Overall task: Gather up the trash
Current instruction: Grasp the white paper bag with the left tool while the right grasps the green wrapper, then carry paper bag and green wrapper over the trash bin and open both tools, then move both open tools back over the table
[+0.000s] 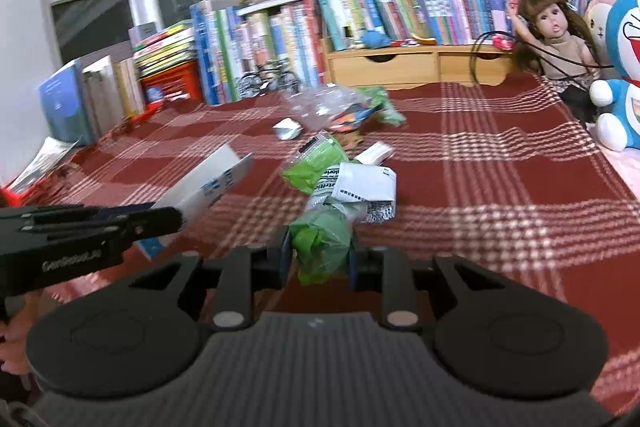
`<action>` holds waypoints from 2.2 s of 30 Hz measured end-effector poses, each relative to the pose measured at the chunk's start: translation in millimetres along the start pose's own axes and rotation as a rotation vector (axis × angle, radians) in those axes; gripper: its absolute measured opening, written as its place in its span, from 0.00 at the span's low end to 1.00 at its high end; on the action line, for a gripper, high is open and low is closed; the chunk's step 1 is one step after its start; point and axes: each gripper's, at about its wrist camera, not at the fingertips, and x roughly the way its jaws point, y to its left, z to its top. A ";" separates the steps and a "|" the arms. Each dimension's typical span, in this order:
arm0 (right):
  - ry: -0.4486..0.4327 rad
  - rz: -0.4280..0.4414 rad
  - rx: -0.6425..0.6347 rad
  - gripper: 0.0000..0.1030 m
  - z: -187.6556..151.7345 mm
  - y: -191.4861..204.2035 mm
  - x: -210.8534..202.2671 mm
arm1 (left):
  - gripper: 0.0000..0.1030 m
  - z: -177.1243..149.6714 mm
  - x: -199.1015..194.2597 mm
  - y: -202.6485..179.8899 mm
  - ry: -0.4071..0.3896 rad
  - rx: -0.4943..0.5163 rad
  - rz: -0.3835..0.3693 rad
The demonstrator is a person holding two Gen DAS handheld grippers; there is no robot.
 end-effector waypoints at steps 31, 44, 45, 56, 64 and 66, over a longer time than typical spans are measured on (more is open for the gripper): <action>0.293 0.125 -0.067 0.31 -163.2 88.4 -51.1 | 0.17 -166.0 -86.3 11.0 0.274 -0.070 0.073; 0.395 0.125 -0.066 0.32 -185.1 85.9 -26.6 | 0.19 -190.4 -57.3 20.1 0.417 -0.093 0.095; 0.398 0.125 -0.066 0.33 -185.8 86.0 -25.3 | 0.19 -191.4 -57.0 20.8 0.420 -0.093 0.094; 0.405 0.126 -0.055 0.62 -187.4 85.0 -17.0 | 0.47 -195.1 -52.1 21.3 0.431 -0.090 0.117; 0.389 0.111 -0.040 0.64 -180.3 79.8 -16.1 | 0.60 -185.1 -51.7 25.7 0.412 -0.112 0.112; 0.368 0.108 -0.046 0.64 -173.0 77.9 -18.2 | 0.65 -175.3 -53.7 27.0 0.391 -0.116 0.104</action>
